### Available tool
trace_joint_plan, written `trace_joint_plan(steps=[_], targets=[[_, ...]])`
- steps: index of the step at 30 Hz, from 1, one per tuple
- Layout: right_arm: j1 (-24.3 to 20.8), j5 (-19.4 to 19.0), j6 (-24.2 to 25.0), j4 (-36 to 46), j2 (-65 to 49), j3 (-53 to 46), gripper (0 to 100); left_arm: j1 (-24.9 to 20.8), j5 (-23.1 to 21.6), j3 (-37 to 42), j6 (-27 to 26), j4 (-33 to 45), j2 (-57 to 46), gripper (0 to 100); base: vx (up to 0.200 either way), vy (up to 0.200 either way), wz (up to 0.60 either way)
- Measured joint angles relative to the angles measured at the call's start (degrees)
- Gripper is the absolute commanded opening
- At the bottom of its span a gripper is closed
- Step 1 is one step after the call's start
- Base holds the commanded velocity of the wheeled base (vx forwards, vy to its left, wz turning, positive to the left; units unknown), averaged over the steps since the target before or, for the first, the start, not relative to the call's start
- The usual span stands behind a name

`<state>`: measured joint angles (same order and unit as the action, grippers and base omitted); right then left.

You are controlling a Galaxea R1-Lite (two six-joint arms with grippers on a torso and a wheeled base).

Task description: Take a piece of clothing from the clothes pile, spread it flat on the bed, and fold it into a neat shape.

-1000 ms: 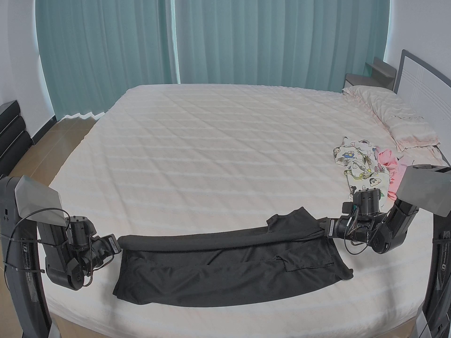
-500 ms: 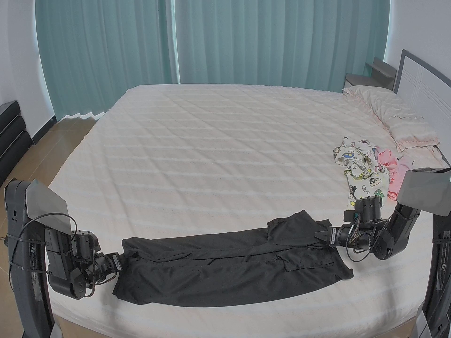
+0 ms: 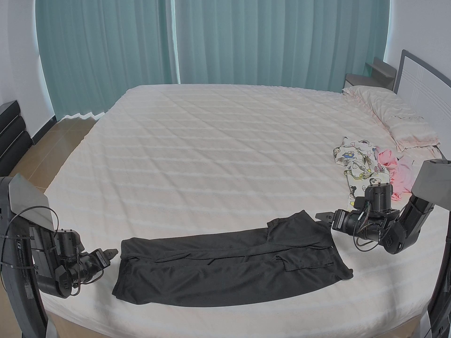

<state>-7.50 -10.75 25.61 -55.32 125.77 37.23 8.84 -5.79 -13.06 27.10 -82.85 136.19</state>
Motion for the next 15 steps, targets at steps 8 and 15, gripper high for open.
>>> trace_joint_plan(steps=[8,15], targets=[[-3.19,0.24,7.36,0.11,-0.11,0.74,100,3.04,-3.89,1.49,11.5,0.55,-5.33,100,0.0,0.0,0.0],[-4.57,0.55,9.91,-0.4,3.64,1.71,100,1.82,-4.96,2.12,21.72,0.98,-7.12,100,0.0,0.0,0.0]])
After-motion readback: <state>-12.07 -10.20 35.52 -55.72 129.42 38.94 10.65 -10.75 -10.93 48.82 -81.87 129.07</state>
